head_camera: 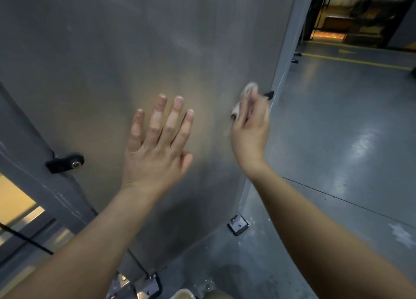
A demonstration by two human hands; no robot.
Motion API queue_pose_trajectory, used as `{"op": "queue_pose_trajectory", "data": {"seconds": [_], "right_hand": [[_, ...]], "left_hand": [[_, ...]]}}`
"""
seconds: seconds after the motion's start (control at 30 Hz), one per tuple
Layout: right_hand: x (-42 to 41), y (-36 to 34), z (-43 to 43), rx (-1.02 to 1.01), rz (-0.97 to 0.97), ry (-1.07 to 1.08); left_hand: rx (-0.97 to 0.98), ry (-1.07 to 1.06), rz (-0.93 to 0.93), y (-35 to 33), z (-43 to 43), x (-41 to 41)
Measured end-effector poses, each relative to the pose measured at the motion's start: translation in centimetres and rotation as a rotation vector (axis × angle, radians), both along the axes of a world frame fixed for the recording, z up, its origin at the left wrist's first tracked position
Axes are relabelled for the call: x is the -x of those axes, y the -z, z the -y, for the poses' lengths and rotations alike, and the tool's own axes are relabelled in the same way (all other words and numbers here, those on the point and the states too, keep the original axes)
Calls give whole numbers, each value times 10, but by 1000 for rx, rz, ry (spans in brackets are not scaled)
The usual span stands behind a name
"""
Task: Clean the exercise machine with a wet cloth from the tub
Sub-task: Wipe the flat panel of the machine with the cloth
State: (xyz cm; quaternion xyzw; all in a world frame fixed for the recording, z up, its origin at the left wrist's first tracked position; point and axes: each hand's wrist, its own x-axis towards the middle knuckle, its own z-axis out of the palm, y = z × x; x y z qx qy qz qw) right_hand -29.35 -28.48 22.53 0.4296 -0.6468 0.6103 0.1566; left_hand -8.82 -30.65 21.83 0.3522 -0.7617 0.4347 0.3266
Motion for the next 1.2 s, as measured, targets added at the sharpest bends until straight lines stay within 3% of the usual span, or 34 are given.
{"op": "queue_pose_trajectory", "data": {"seconds": [0.07, 0.13, 0.2, 0.3, 0.37, 0.5, 0.57, 0.63, 0.73, 0.8, 0.87, 0.93, 1.0, 1.07, 1.2], "right_hand": [[-14, 31, -16, -223, -205, -40], [-5, 38, -27, -317, -430, -65], [14, 6, -16, -262, -376, -68], [27, -50, 12, 11, -140, 47], [17, -47, 13, 76, -102, 62], [-3, 37, -26, -359, -344, -71], [6, 42, -29, -387, -470, -58], [17, 9, -13, -325, -383, -38], [31, -45, 13, -8, -96, 44], [21, -36, 17, 75, -41, 97], [0, 4, 5, -83, -156, 23], [-5, 41, -14, -270, -395, -88], [18, 35, -12, -302, -596, -95], [29, -3, -5, -272, -497, -74], [21, -51, 10, 85, -64, -23]], "left_hand": [[-10, 0, 5, -1, 0, 0], [-8, -3, 15, 0, -1, -1], [8, 1, 14, 0, 0, -1], [29, 19, 3, 0, 2, -1], [20, 26, -2, 0, 1, -1], [13, 5, 3, 0, 0, -1], [5, 5, 10, 0, 0, -1], [5, 5, 10, 0, 0, -2], [15, 12, 7, 0, 0, -1], [10, 11, 0, 0, 0, -1], [3, 5, 1, -1, -1, -1], [0, 0, 9, -2, -1, -2], [-5, -8, 14, -2, -1, -2], [-9, -19, 18, -2, -2, -1], [-80, -36, 24, -6, -11, 0]]}}
